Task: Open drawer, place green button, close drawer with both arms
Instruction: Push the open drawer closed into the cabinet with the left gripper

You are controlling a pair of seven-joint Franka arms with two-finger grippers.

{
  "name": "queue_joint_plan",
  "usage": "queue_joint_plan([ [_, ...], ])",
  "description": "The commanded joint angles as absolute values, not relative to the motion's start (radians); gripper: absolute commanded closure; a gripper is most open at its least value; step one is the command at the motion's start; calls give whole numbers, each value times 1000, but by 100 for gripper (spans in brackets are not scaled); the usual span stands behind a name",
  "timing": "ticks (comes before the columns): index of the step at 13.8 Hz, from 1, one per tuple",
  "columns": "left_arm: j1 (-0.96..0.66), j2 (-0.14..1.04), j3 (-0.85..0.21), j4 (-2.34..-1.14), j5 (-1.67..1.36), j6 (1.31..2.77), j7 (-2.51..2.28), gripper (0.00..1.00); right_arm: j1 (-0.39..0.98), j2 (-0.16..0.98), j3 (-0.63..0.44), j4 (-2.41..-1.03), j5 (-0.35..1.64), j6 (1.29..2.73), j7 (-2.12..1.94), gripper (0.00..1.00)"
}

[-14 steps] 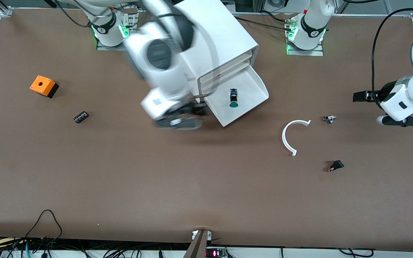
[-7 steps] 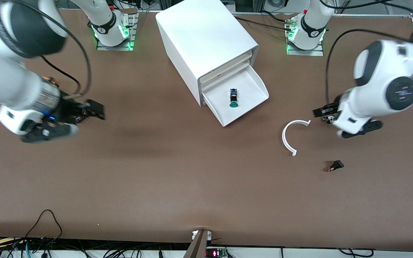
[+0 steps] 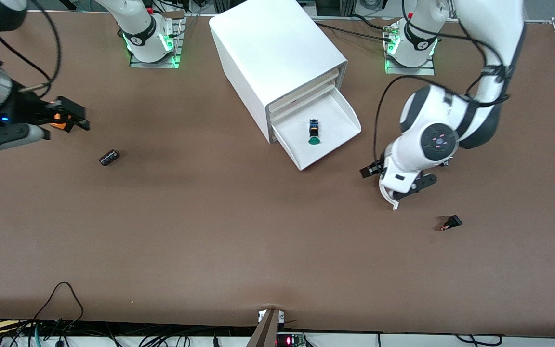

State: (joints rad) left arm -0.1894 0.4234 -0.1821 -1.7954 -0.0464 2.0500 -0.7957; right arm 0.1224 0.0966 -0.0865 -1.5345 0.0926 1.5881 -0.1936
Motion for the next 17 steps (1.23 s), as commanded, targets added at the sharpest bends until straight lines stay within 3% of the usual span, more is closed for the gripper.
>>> queue_joint_plan([
  [1, -179, 471, -207, -1807, -63, 2134, -839, 0, 124, 78, -97, -1565, 69, 1612, -238, 0],
  [7, -183, 491, -268, -1956, -66, 2332, -897, 0, 129, 83, -86, -1554, 17, 1625, -230, 0],
  [17, -190, 469, -442, -2023, -66, 2327, -1136, 0, 126, 104, -94, -1509, 18, 1626, -218, 0],
])
